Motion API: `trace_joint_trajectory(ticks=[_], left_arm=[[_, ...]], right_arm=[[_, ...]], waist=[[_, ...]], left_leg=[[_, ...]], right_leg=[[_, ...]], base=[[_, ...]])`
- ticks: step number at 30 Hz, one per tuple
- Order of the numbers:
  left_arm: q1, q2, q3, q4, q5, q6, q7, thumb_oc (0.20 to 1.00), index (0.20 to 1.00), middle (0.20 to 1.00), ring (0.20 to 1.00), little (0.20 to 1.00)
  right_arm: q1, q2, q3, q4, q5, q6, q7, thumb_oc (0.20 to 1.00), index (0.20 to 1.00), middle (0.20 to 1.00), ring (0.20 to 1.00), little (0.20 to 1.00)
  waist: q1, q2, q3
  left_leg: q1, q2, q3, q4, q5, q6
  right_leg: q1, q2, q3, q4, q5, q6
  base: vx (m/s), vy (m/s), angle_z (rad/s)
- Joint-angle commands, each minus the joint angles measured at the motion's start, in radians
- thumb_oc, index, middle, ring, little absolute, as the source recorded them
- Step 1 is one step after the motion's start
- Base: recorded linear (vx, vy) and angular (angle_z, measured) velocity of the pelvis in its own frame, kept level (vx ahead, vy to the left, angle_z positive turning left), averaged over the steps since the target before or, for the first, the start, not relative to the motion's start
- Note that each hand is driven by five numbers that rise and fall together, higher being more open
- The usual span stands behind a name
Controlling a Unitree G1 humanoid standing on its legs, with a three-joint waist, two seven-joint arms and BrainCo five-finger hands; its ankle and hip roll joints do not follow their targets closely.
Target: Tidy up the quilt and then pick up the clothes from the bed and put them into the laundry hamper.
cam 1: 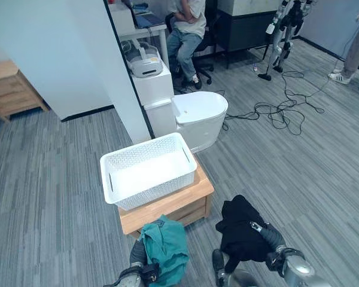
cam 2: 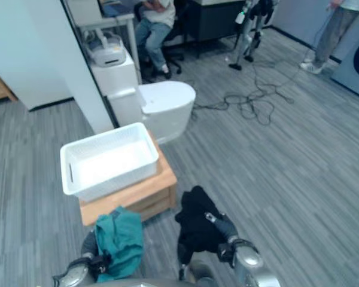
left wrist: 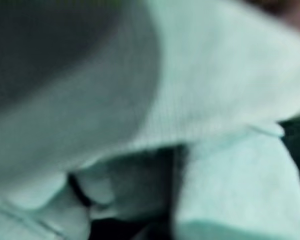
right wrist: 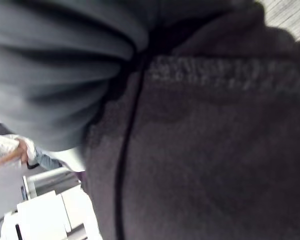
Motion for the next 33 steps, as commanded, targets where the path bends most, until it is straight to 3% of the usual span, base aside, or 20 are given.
trace_joint_trajectory(ticks=[1,2,5,10,12,15,16,18,20,23,30,33], left_arm=[[0.015,0.024,0.037,-0.129,0.066,-0.052,-0.005,0.200,0.200,0.200,0.200,0.200],[0.031,0.018,0.053,-0.154,0.080,-0.079,0.081,0.200,0.200,0.200,0.200,0.200],[0.030,0.007,0.122,-0.144,0.109,-0.135,0.223,0.200,0.200,0.200,0.200,0.200],[-0.035,0.030,0.255,-0.117,0.175,-0.149,0.350,0.200,0.200,0.200,0.200,0.200],[-0.136,0.085,0.352,-0.091,0.284,-0.115,0.453,0.200,0.200,0.200,0.200,0.200],[-0.356,0.217,0.352,-0.016,0.390,-0.018,0.566,0.200,0.200,0.200,0.200,0.200],[-0.514,0.300,0.322,0.035,0.428,0.047,0.606,0.200,0.200,0.200,0.200,0.200],[-0.606,0.352,0.308,0.081,0.446,0.069,0.621,0.200,0.200,0.200,0.200,0.200],[-0.824,0.458,0.252,0.220,0.431,0.107,0.644,0.200,0.200,0.200,0.200,0.200],[-1.004,0.517,0.170,0.359,0.437,0.109,0.659,0.200,0.200,0.200,0.200,0.200],[-1.124,0.522,0.051,0.389,0.565,0.153,0.633,0.200,0.200,0.200,0.200,0.200],[-1.111,0.495,0.036,0.370,0.647,0.251,0.584,0.200,0.200,0.200,0.200,0.200]], right_arm=[[0.074,-0.031,-0.036,-0.117,0.065,-0.033,0.005,0.200,0.200,0.200,0.200,0.200],[0.098,-0.026,-0.059,-0.121,0.048,-0.018,0.002,0.200,0.200,0.200,0.200,0.200],[0.113,-0.010,-0.068,-0.092,0.026,-0.005,0.010,0.200,0.200,0.200,0.200,0.200],[0.130,-0.012,-0.091,-0.065,-0.049,0.021,0.057,0.200,0.200,0.200,0.200,0.200],[0.139,-0.037,-0.102,-0.065,-0.092,0.041,0.091,0.200,0.200,0.200,0.200,0.200],[0.132,-0.071,-0.078,-0.045,-0.115,0.059,0.118,0.200,0.200,0.200,0.200,0.200],[0.117,-0.086,-0.051,-0.023,-0.112,0.043,0.117,0.200,0.200,0.200,0.200,0.200],[0.102,-0.096,-0.039,-0.008,-0.110,0.033,0.119,0.200,0.200,0.200,0.200,0.200],[0.069,-0.115,-0.020,0.029,-0.100,0.006,0.123,0.200,0.200,0.200,0.200,0.200],[0.040,-0.121,-0.004,0.072,-0.089,-0.026,0.121,0.200,0.200,0.200,0.200,0.200],[0.035,-0.102,0.004,0.077,-0.086,-0.061,0.127,0.200,0.200,0.200,0.200,0.200],[0.048,-0.099,-0.004,0.053,-0.090,-0.056,0.138,0.200,0.200,0.200,0.200,0.200]], waist=[[-0.023,-0.003,0.001],[-0.036,0.013,-0.007],[-0.029,0.019,-0.018],[-0.044,0.034,-0.016],[-0.071,0.054,-0.001],[-0.120,0.061,0.017],[-0.148,0.058,0.035],[-0.165,0.056,0.051],[-0.201,0.054,0.085],[-0.228,0.048,0.113],[-0.259,0.029,0.141],[-0.271,0.026,0.146]], left_leg=[[-0.074,0.077,0.133,-0.068,0.138,-0.022],[-0.054,0.100,0.193,-0.151,0.180,-0.027],[-0.047,0.089,0.158,-0.214,0.218,-0.031],[-0.044,0.101,0.166,-0.250,0.248,-0.044],[-0.054,0.112,0.180,-0.254,0.255,-0.053],[-0.067,0.117,0.194,-0.260,0.260,-0.058],[-0.087,0.117,0.204,-0.262,0.263,-0.060],[-0.101,0.118,0.213,-0.263,0.263,-0.063],[-0.130,0.116,0.236,-0.265,0.263,-0.066],[-0.146,0.114,0.251,-0.262,0.257,-0.067],[-0.161,0.125,0.288,-0.260,0.246,-0.069],[-0.152,0.131,0.308,-0.258,0.242,-0.071]], right_leg=[[0.100,-0.088,0.023,-0.026,-0.082,0.202],[0.106,-0.081,-0.026,-0.029,-0.097,0.191],[0.123,-0.068,-0.011,-0.047,-0.098,0.182],[0.117,-0.077,-0.017,-0.039,-0.108,0.176],[0.078,-0.086,-0.007,-0.013,-0.117,0.173],[0.018,-0.085,0.032,0.014,-0.115,0.183],[-0.024,-0.079,0.054,0.025,-0.109,0.190],[-0.049,-0.074,0.066,0.029,-0.106,0.192],[-0.095,-0.065,0.092,0.028,-0.095,0.198],[-0.119,-0.056,0.115,0.025,-0.090,0.203],[-0.142,-0.037,0.151,-0.002,-0.074,0.211],[-0.130,-0.035,0.151,-0.014,-0.076,0.215]], base=[[0.05,0.046,2.38],[0.10,0.080,0.96],[0.15,0.083,0.27],[0.14,0.150,0.33],[0.15,0.311,0.13],[0.08,0.118,-0.03],[-0.04,0.002,-0.21],[-0.07,-0.007,-0.22],[-0.11,-0.020,-0.34],[-0.05,-0.048,-0.24],[-0.02,-0.105,-0.27],[0.01,-0.074,-0.27]])
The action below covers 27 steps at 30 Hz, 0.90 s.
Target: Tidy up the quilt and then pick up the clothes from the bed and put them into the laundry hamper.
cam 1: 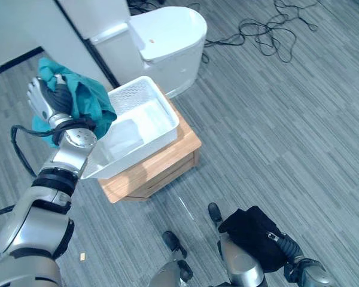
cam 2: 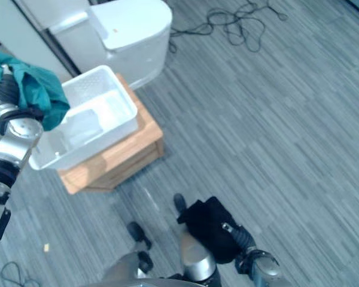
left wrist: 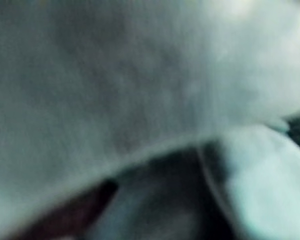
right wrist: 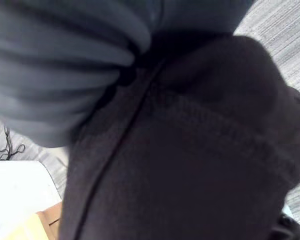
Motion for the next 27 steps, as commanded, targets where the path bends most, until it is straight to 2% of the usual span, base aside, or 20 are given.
trace_joint_trajectory(ticks=[1,2,3,4,8,10,12,15,16,20,21,24,27], left_arm=[[-0.023,0.030,0.023,0.017,0.135,0.119,-0.040,0.200,0.200,0.200,0.200,0.200],[-0.007,0.019,0.020,0.036,0.112,0.175,-0.039,0.598,0.598,0.598,0.598,0.598],[0.002,0.012,0.023,0.049,0.098,0.201,-0.036,1.000,1.000,1.000,1.000,1.000],[0.013,0.002,0.029,0.066,0.069,0.244,-0.035,1.000,1.000,1.000,1.000,1.000],[0.055,-0.028,0.080,0.196,-0.094,0.330,0.039,1.000,1.000,1.000,1.000,1.000],[0.081,-0.043,0.110,0.220,-0.144,0.357,0.086,1.000,1.000,1.000,1.000,1.000],[0.118,-0.058,0.144,0.227,-0.162,0.346,0.132,1.000,1.000,1.000,1.000,1.000],[0.144,-0.057,0.165,0.209,-0.137,0.301,0.156,1.000,1.000,1.000,1.000,1.000],[0.145,-0.042,0.180,0.176,-0.148,0.218,0.156,1.000,1.000,1.000,1.000,1.000],[0.126,-0.038,0.218,0.115,-0.224,0.059,0.147,1.000,1.000,1.000,1.000,1.000],[0.124,-0.059,0.254,0.034,-0.265,-0.055,0.104,1.000,1.000,1.000,1.000,1.000],[0.214,-0.110,0.309,-0.097,-0.244,-0.118,0.054,1.000,1.000,1.000,1.000,1.000],[0.431,-0.195,0.363,-0.341,-0.223,-0.110,0.020,1.000,1.000,1.000,1.000,1.000]], right_arm=[[0.051,-0.014,0.024,-0.048,-0.001,-0.032,0.038,0.200,0.200,0.200,0.200,0.200],[0.051,-0.015,0.017,-0.052,-0.007,-0.031,0.046,0.200,0.200,0.200,0.200,0.200],[0.051,-0.016,0.016,-0.056,-0.006,-0.030,0.045,0.200,0.200,0.200,0.200,0.200],[0.052,-0.016,0.016,-0.062,-0.005,-0.028,0.040,0.200,0.200,0.200,0.200,0.200],[0.038,-0.027,0.008,-0.077,0.001,-0.003,0.007,0.200,0.200,0.200,0.200,0.200],[0.035,-0.023,0.006,-0.076,0.002,0.001,-0.012,0.200,0.200,0.200,0.200,0.200],[0.035,-0.020,0.005,-0.082,0.007,0.004,-0.031,0.200,0.200,0.200,0.200,0.200],[0.042,-0.021,-0.002,-0.097,0.008,0.012,-0.039,0.200,0.200,0.200,0.200,0.200],[0.062,-0.028,-0.015,-0.111,0.006,0.005,-0.041,0.200,0.200,0.200,0.200,0.200],[0.090,-0.029,-0.035,-0.121,-0.002,-0.031,-0.057,0.200,0.200,0.200,0.200,0.200],[0.104,-0.026,-0.077,-0.140,-0.030,-0.087,-0.068,0.200,0.200,0.200,0.200,0.200],[0.105,-0.044,-0.129,-0.235,-0.028,-0.093,-0.086,0.200,0.200,0.200,0.200,0.200],[0.098,-0.056,-0.199,-0.396,-0.056,-0.060,-0.123,0.200,0.200,0.200,0.200,0.200]], waist=[[0.005,-0.029,-0.035],[0.002,-0.026,-0.033],[0.002,-0.025,-0.033],[0.001,-0.023,-0.033],[-0.005,-0.019,-0.024],[-0.001,-0.021,-0.019],[0.006,-0.025,-0.017],[0.011,-0.029,-0.014],[0.014,-0.031,-0.018],[0.019,-0.032,-0.035],[0.036,-0.031,-0.060],[0.065,-0.028,-0.089],[0.109,-0.026,-0.116]], left_leg=[[-0.005,0.062,-0.079,0.008,-0.040,-0.066],[-0.004,0.064,-0.074,0.011,-0.039,-0.068],[-0.004,0.064,-0.073,0.012,-0.038,-0.069],[-0.005,0.064,-0.071,0.015,-0.038,-0.069],[-0.006,0.068,-0.071,0.025,-0.039,-0.073],[-0.005,0.069,-0.073,0.024,-0.038,-0.074],[-0.009,0.072,-0.077,0.022,-0.034,-0.076],[-0.002,0.072,-0.082,0.017,-0.035,-0.075],[0.009,0.074,-0.083,0.011,-0.033,-0.075],[0.030,0.072,-0.085,0.008,-0.036,-0.074],[0.054,0.069,-0.098,0.006,-0.042,-0.073],[0.077,0.066,-0.116,0.003,-0.045,-0.072],[0.110,0.058,-0.146,0.004,-0.058,-0.069]], right_leg=[[-0.012,-0.035,0.009,0.073,-0.130,0.075],[-0.008,-0.037,0.009,0.073,-0.131,0.074],[-0.006,-0.038,0.009,0.073,-0.133,0.074],[-0.005,-0.039,0.009,0.074,-0.135,0.074],[0.000,-0.043,0.011,0.080,-0.144,0.071],[0.003,-0.044,0.005,0.078,-0.145,0.069],[0.001,-0.044,0.001,0.076,-0.144,0.067],[0.009,-0.045,-0.003,0.077,-0.149,0.065],[0.020,-0.044,-0.008,0.079,-0.152,0.064],[0.046,-0.047,-0.018,0.079,-0.160,0.064],[0.081,-0.050,-0.033,0.071,-0.164,0.067],[0.119,-0.054,-0.054,0.052,-0.160,0.069],[0.174,-0.065,-0.083,0.030,-0.164,0.071]], base=[[0.01,-0.025,-0.20],[0.01,-0.017,-0.20],[0.02,-0.013,-0.20],[0.01,-0.008,-0.17],[0.00,0.010,-0.10],[-0.02,-0.003,0.00],[-0.07,-0.009,0.02],[-0.04,0.014,0.04],[0.00,0.032,0.10],[0.04,0.027,0.18],[0.11,-0.008,0.12],[0.13,0.002,0.16],[0.16,0.032,0.13]])
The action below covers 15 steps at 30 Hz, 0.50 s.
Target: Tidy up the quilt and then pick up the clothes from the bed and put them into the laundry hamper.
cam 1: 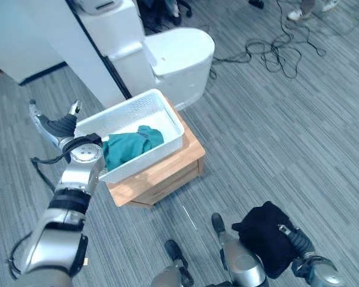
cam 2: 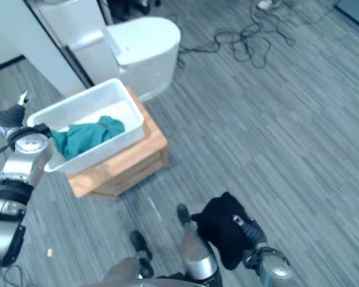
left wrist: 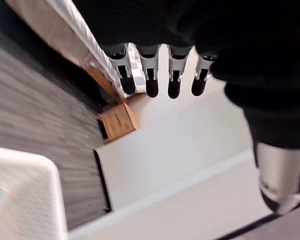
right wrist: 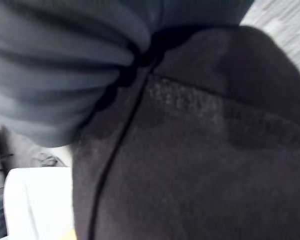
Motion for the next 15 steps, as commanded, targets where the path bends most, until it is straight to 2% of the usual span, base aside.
trace_joint_trajectory(ticks=[1,3,4,5,6,7,8,10,12,13,14,15], left_arm=[[0.271,-0.103,0.005,-0.156,0.058,-0.009,-0.083,1.000,1.000,1.000,1.000,1.000],[0.484,-0.184,-0.008,-0.287,0.099,0.032,-0.129,1.000,1.000,1.000,1.000,1.000],[0.512,-0.193,-0.006,-0.296,0.092,0.055,-0.144,1.000,1.000,1.000,1.000,1.000],[0.603,-0.209,-0.012,-0.254,0.092,0.046,-0.199,1.000,1.000,1.000,1.000,1.000],[0.627,-0.213,-0.012,-0.228,0.089,0.078,-0.213,1.000,1.000,1.000,1.000,1.000],[0.662,-0.215,-0.019,-0.180,0.095,0.056,-0.235,1.000,1.000,1.000,1.000,1.000],[0.716,-0.222,-0.023,-0.118,0.072,0.061,-0.265,1.000,1.000,1.000,1.000,1.000],[0.828,-0.241,-0.017,0.020,0.104,0.006,-0.331,1.000,1.000,1.000,1.000,1.000],[0.875,-0.253,-0.006,0.104,0.130,-0.020,-0.365,1.000,1.000,1.000,1.000,1.000],[0.886,-0.256,-0.002,0.126,0.136,-0.014,-0.369,1.000,1.000,1.000,1.000,1.000],[0.900,-0.256,0.004,0.160,0.158,-0.032,-0.382,1.000,1.000,1.000,1.000,1.000],[0.910,-0.257,0.005,0.242,0.173,-0.074,-0.402,1.000,1.000,1.000,1.000,1.000]], right_arm=[[-0.010,-0.027,-0.078,-0.209,-0.073,-0.059,-0.049,0.200,0.200,0.200,0.200,0.200],[-0.123,-0.051,-0.102,-0.266,-0.077,-0.005,-0.120,0.200,0.200,0.200,0.200,0.200],[-0.150,-0.058,-0.103,-0.268,-0.090,-0.007,-0.132,0.200,0.200,0.200,0.200,0.200],[-0.258,-0.098,-0.109,-0.260,-0.109,0.029,-0.179,0.200,0.200,0.200,0.200,0.200],[-0.299,-0.112,-0.108,-0.251,-0.125,0.032,-0.192,0.200,0.200,0.200,0.200,0.200],[-0.354,-0.134,-0.109,-0.232,-0.119,0.054,-0.206,0.200,0.200,0.200,0.200,0.200],[-0.435,-0.164,-0.106,-0.198,-0.129,0.080,-0.216,0.200,0.200,0.200,0.200,0.200],[-0.565,-0.210,-0.100,-0.111,-0.094,0.124,-0.232,0.200,0.200,0.200,0.200,0.200],[-0.643,-0.223,-0.090,-0.036,-0.098,0.150,-0.219,0.200,0.200,0.200,0.200,0.200],[-0.664,-0.226,-0.085,-0.013,-0.101,0.160,-0.206,0.200,0.200,0.200,0.200,0.200],[-0.700,-0.230,-0.081,0.029,-0.107,0.175,-0.194,0.200,0.200,0.200,0.200,0.200],[-0.801,-0.247,-0.048,0.154,-0.109,0.189,-0.177,0.200,0.200,0.200,0.200,0.200]], waist=[[0.084,-0.039,-0.152],[0.159,-0.044,-0.158],[0.174,-0.045,-0.158],[0.229,-0.049,-0.157],[0.247,-0.050,-0.155],[0.270,-0.055,-0.155],[0.305,-0.064,-0.152],[0.375,-0.083,-0.143],[0.413,-0.092,-0.135],[0.424,-0.094,-0.133],[0.439,-0.099,-0.129],[0.475,-0.110,-0.114]], left_leg=[[-0.022,0.030,-0.131,0.010,-0.032,-0.029],[-0.008,0.019,-0.180,0.012,-0.044,-0.025],[-0.005,0.017,-0.190,0.012,-0.046,-0.025],[0.001,0.011,-0.216,0.011,-0.052,-0.025],[0.004,0.009,-0.226,0.010,-0.053,-0.026],[0.005,0.008,-0.234,0.010,-0.053,-0.027],[0.008,0.007,-0.247,0.009,-0.052,-0.028],[0.009,0.009,-0.269,0.006,-0.049,-0.032],[0.006,0.011,-0.284,0.005,-0.046,-0.035],[0.004,0.011,-0.289,0.004,-0.044,-0.036],[-0.001,0.012,-0.296,0.005,-0.041,-0.039],[-0.016,0.016,-0.309,0.010,-0.036,-0.044]], right_leg=[[0.036,-0.081,-0.062,0.019,-0.123,0.114],[0.082,-0.088,-0.096,0.005,-0.131,0.105],[0.090,-0.089,-0.104,0.002,-0.133,0.103],[0.116,-0.092,-0.129,-0.005,-0.137,0.098],[0.124,-0.093,-0.139,-0.007,-0.138,0.097],[0.133,-0.094,-0.151,-0.007,-0.139,0.096],[0.148,-0.095,-0.171,-0.007,-0.143,0.095],[0.172,-0.096,-0.212,-0.007,-0.147,0.098],[0.180,-0.096,-0.234,-0.007,-0.148,0.099],[0.182,-0.095,-0.240,-0.007,-0.148,0.099],[0.184,-0.095,-0.249,-0.007,-0.147,0.100],[0.185,-0.092,-0.267,-0.007,-0.143,0.103]], base=[[0.19,0.047,0.19],[0.13,0.026,0.27],[0.09,0.023,0.38],[0.07,0.042,0.51],[0.08,0.038,0.58],[0.08,0.033,0.66],[0.09,0.000,0.54],[0.11,-0.028,0.54],[0.08,-0.010,0.53],[0.05,0.005,0.48],[0.04,-0.036,0.40],[0.02,-0.065,0.32]])
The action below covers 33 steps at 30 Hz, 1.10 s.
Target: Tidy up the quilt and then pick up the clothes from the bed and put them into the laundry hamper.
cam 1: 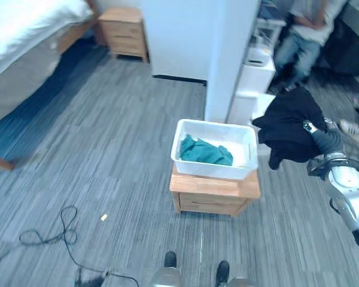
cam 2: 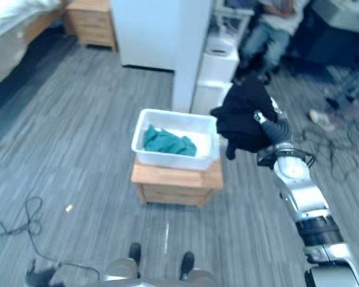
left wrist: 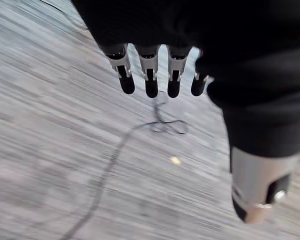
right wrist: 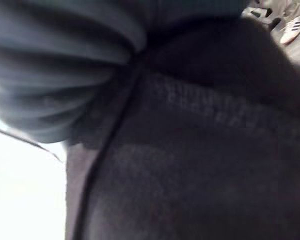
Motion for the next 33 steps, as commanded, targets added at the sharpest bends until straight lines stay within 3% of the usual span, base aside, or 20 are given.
trace_joint_trajectory(ticks=[1,2,3,7,8,10,17,22,25,26,30,33], left_arm=[[-0.075,0.028,0.004,0.052,0.090,-0.131,-0.046,1.000,1.000,1.000,1.000,1.000],[-0.077,0.030,0.005,0.067,0.095,-0.138,-0.048,1.000,1.000,1.000,1.000,1.000],[-0.107,0.055,0.003,0.119,0.101,-0.180,-0.054,1.000,1.000,1.000,1.000,1.000],[-0.159,0.086,-0.011,0.128,0.054,-0.199,-0.049,1.000,1.000,1.000,1.000,1.000],[-0.199,0.103,-0.025,0.130,0.029,-0.205,-0.035,1.000,1.000,1.000,1.000,1.000],[-0.243,0.119,-0.040,0.154,-0.011,-0.217,-0.013,1.000,1.000,1.000,1.000,1.000],[-0.299,0.162,-0.019,0.227,-0.132,-0.156,-0.024,1.000,1.000,1.000,1.000,1.000],[-0.311,0.188,0.026,0.294,-0.208,-0.108,-0.072,1.000,1.000,1.000,1.000,1.000],[-0.303,0.191,0.050,0.323,-0.211,-0.092,-0.099,1.000,1.000,1.000,1.000,1.000],[-0.302,0.190,0.066,0.343,-0.199,-0.099,-0.118,1.000,1.000,1.000,1.000,1.000],[-0.321,0.171,0.023,0.367,-0.160,-0.175,-0.083,1.000,1.000,1.000,1.000,1.000],[-0.331,0.153,-0.007,0.358,-0.175,-0.195,-0.040,1.000,1.000,1.000,1.000,1.000]], right_arm=[[-0.180,-0.064,0.057,0.159,-0.006,0.015,0.025,0.200,0.200,0.200,0.200,0.200],[-0.201,-0.065,0.069,0.186,-0.005,0.015,0.020,0.200,0.200,0.200,0.200,0.200],[-0.338,-0.070,0.135,0.388,0.015,0.009,0.031,0.200,0.200,0.200,0.200,0.200],[-0.473,-0.063,0.200,0.578,0.034,0.020,0.037,0.200,0.200,0.200,0.200,0.200],[-0.559,-0.045,0.260,0.718,0.024,-0.025,0.026,0.200,0.200,0.200,0.200,0.200],[-0.653,-0.015,0.308,0.836,-0.002,-0.053,-0.008,0.200,0.200,0.200,0.200,0.200],[-0.846,-0.040,0.368,0.957,0.023,-0.039,-0.111,0.200,0.200,0.200,0.200,0.200],[-0.940,-0.092,0.395,0.953,0.025,-0.071,-0.243,0.200,0.200,0.200,0.200,0.200],[-0.976,-0.108,0.409,0.938,0.061,-0.056,-0.231,0.200,0.200,0.200,0.200,0.200],[-0.986,-0.121,0.424,0.933,0.072,-0.014,-0.163,1.000,1.000,1.000,1.000,1.000],[-0.961,-0.078,0.455,0.914,0.123,-0.011,-0.139,1.000,1.000,1.000,1.000,1.000],[-0.912,-0.035,0.435,0.883,0.108,-0.027,-0.164,1.000,1.000,1.000,1.000,1.000]], waist=[[0.029,-0.024,0.035],[0.037,-0.026,0.040],[0.081,-0.037,0.081],[0.116,-0.038,0.130],[0.142,-0.036,0.161],[0.171,-0.039,0.190],[0.205,-0.045,0.238],[0.212,-0.062,0.273],[0.210,-0.076,0.280],[0.207,-0.087,0.280],[0.189,-0.091,0.280],[0.174,-0.086,0.280]], left_leg=[[-0.057,0.055,-0.081,0.007,-0.046,-0.055],[-0.062,0.056,-0.084,0.008,-0.044,-0.056],[-0.104,0.062,-0.098,0.017,-0.036,-0.060],[-0.153,0.060,-0.119,0.027,-0.032,-0.061],[-0.185,0.053,-0.138,0.039,-0.031,-0.059],[-0.224,0.042,-0.166,0.050,-0.029,-0.056],[-0.297,0.038,-0.191,0.044,-0.012,-0.053],[-0.367,0.037,-0.201,0.044,-0.003,-0.047],[-0.392,0.036,-0.201,0.052,-0.005,-0.047],[-0.409,0.036,-0.199,0.051,-0.003,-0.046],[-0.421,0.032,-0.185,0.047,0.002,-0.042],[-0.418,0.026,-0.178,0.054,-0.004,-0.040]], right_leg=[[0.041,-0.051,-0.070,-0.001,-0.082,0.094],[0.040,-0.050,-0.073,-0.001,-0.080,0.095],[0.027,-0.044,-0.090,-0.001,-0.073,0.099],[0.007,-0.039,-0.099,0.000,-0.067,0.101],[-0.007,-0.035,-0.099,0.001,-0.063,0.101],[-0.026,-0.030,-0.092,-0.001,-0.054,0.105],[-0.076,-0.019,-0.081,-0.001,-0.045,0.117],[-0.137,-0.019,-0.067,-0.001,-0.036,0.129],[-0.164,-0.020,-0.064,-0.001,-0.030,0.133],[-0.185,-0.019,-0.063,-0.001,-0.027,0.130],[-0.212,-0.022,-0.058,-0.001,-0.022,0.123],[-0.213,-0.027,-0.052,-0.001,-0.021,0.118]], base=[[0.00,-0.071,0.25],[-0.12,-0.126,0.41],[-0.13,-0.112,0.43],[-0.16,-0.047,0.39],[-0.12,-0.039,0.16],[-0.08,-0.082,0.06],[0.00,-0.018,0.07],[-0.02,-0.041,0.12],[-0.04,-0.023,0.03],[-0.08,-0.007,0.01],[-0.05,0.043,-0.02],[-0.04,0.060,-0.14]])
